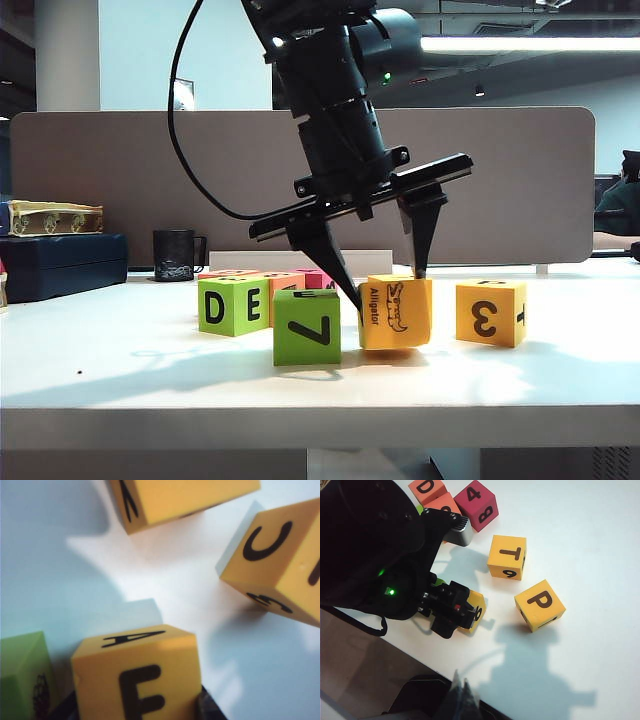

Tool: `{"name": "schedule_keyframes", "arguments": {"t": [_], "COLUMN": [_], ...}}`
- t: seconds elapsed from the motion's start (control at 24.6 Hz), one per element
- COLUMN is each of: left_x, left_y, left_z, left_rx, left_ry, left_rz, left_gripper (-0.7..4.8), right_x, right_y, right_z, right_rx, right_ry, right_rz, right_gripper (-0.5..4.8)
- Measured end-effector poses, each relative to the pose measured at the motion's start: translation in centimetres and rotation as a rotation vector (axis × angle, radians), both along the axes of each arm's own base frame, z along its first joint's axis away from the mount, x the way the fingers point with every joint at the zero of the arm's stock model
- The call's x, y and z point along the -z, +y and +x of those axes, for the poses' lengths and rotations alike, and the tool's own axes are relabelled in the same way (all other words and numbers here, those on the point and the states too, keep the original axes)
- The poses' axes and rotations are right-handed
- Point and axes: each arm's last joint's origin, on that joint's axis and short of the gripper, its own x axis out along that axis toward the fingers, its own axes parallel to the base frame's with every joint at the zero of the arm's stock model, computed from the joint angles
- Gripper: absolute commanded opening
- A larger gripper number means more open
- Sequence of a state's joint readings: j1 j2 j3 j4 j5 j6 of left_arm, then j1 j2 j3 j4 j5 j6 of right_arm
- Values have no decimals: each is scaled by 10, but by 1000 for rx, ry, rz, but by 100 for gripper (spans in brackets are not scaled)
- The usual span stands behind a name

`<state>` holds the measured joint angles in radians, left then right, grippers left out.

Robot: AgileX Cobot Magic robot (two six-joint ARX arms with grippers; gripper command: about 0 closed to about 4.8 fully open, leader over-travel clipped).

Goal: Select the appropriate blocks from the scattered letter blocks on the table and arrange them in a row to spell out "DEEP".

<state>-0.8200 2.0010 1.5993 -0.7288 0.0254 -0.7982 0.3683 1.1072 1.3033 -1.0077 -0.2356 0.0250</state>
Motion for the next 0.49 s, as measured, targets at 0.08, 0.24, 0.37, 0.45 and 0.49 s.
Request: {"name": "schedule_keyframes", "arguments": {"t": [0.08, 0.24, 0.37, 0.45, 0.49], "left_x": [0, 0, -1, -1, -1], "left_y": [0, -1, -1, -1, -1], "left_z": [0, 0, 0, 0, 0], "left_rx": [0, 8, 21, 30, 35], "left_ry": [1, 7, 0, 1, 0], "left_rz": [0, -14, -20, -22, -20], "left_gripper": [281, 341, 341, 341, 341], "right_x": [0, 0, 0, 0, 0], "right_y": [0, 0, 0, 0, 0], "right_z": [0, 0, 0, 0, 0], "right_rx": [0, 0, 0, 0, 0], "right_ry": [0, 0, 0, 0, 0], "right_rz": [0, 0, 0, 0, 0], "right_gripper": [-1, -1, -1, -1, -1]}}
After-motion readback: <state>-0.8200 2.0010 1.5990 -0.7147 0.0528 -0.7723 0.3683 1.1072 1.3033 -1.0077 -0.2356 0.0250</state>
